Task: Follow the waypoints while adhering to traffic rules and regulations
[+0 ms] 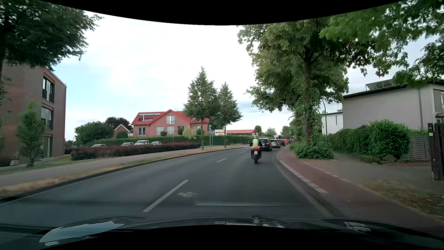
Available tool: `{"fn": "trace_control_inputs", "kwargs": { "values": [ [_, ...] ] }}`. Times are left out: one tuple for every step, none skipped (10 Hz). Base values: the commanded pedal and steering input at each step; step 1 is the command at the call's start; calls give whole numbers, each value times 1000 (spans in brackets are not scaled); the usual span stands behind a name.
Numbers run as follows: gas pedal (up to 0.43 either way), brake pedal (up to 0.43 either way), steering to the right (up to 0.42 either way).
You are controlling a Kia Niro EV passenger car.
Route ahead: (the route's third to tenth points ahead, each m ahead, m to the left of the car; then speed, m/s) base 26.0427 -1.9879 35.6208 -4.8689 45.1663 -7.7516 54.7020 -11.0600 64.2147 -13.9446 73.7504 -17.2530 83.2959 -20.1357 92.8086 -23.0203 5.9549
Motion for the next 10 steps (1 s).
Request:
{"fn": "trace_control_inputs", "kwargs": {
  "values": [
    [0, 0, 49],
    [0, 0, 49],
    [0, 0, 49],
    [0, 0, 50],
    [0, 0, 50],
    [0, 0, 50],
    [0, 0, 49],
    [0, 0, 49],
    [0, 0, 49],
    [0, 0, 49]
  ]
}}
